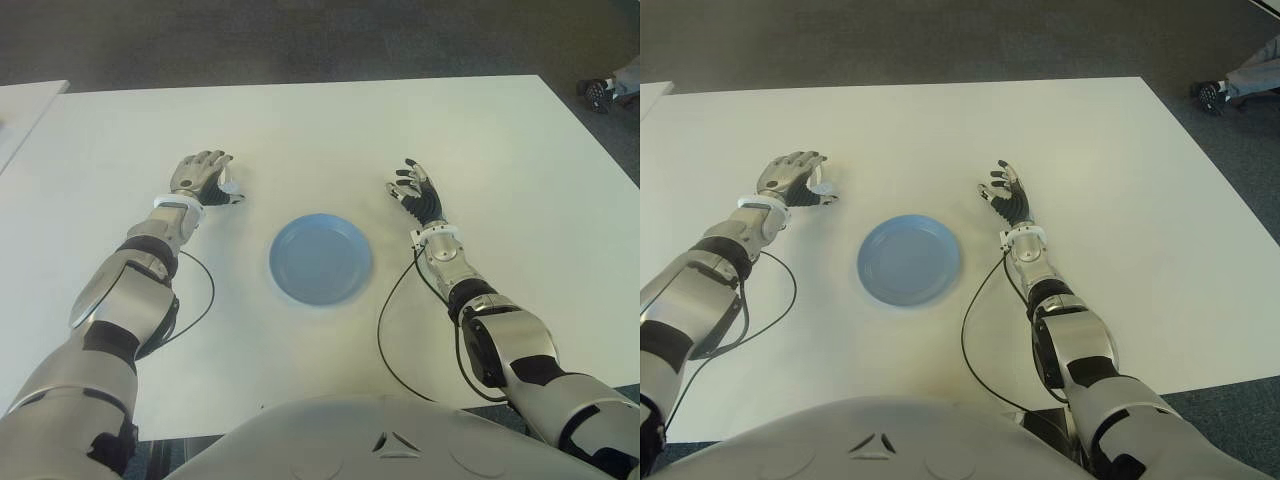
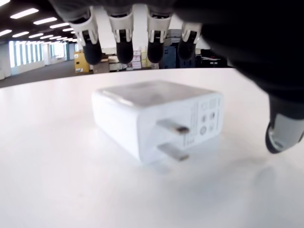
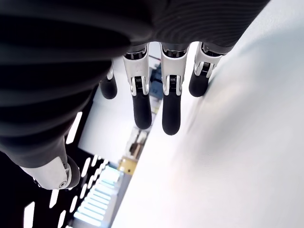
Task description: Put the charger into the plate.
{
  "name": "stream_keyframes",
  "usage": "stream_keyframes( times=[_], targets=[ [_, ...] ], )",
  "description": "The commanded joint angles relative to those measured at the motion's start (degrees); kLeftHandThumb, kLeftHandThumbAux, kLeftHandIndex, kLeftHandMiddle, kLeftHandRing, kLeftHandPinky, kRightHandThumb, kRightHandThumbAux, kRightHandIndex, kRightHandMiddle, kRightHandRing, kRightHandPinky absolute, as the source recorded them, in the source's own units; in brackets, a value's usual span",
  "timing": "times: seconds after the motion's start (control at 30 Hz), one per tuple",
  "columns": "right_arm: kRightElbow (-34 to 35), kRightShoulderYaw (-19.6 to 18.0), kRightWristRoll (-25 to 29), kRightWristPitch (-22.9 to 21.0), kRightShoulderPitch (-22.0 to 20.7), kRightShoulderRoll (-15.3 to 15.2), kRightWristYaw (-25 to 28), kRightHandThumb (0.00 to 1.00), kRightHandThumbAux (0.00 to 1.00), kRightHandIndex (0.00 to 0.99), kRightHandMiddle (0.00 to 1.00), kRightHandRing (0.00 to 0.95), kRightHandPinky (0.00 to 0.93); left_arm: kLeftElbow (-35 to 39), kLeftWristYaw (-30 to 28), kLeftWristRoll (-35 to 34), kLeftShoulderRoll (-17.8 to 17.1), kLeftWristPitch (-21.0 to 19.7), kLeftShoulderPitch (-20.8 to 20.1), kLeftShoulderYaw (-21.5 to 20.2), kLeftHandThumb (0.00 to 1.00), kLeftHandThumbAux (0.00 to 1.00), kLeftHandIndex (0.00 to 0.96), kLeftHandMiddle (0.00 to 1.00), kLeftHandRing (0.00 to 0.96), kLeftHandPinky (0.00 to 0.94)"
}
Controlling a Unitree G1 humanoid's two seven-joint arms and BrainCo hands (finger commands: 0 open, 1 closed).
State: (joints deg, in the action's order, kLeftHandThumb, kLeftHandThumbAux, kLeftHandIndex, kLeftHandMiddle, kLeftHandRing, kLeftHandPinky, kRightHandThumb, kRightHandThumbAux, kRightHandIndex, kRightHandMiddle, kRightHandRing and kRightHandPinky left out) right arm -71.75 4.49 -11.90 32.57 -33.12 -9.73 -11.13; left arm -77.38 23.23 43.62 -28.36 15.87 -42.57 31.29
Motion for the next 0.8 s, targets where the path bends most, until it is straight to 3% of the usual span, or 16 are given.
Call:
stream_keyframes(
  times=[0.03, 0.5, 0.8],
  targets=[
    [-3.67, 1.99, -1.89, -4.12, 5.26, 2.62, 3.88, 0.078, 0.628, 0.042, 0.251, 0.259, 0.242, -0.93, -4.10, -2.18, 1.18, -0.45, 1.67, -1.66, 0.000, 0.496, 0.000, 0.000, 0.000, 0.000],
    [-3.58, 2.93, -2.03, -4.09, 5.32, 2.22, 3.54, 0.040, 0.636, 0.049, 0.256, 0.258, 0.227, -1.03, -13.78, -9.79, 2.69, -1.36, 3.06, -8.13, 0.000, 0.436, 0.000, 0.000, 0.000, 0.000],
    [-3.55, 2.79, -1.66, -4.11, 5.40, 2.14, 4.02, 0.044, 0.634, 0.049, 0.256, 0.255, 0.222, -0.93, -16.30, -12.19, 3.11, -2.28, 3.63, -10.54, 0.000, 0.432, 0.000, 0.000, 0.000, 0.000]
  ],
)
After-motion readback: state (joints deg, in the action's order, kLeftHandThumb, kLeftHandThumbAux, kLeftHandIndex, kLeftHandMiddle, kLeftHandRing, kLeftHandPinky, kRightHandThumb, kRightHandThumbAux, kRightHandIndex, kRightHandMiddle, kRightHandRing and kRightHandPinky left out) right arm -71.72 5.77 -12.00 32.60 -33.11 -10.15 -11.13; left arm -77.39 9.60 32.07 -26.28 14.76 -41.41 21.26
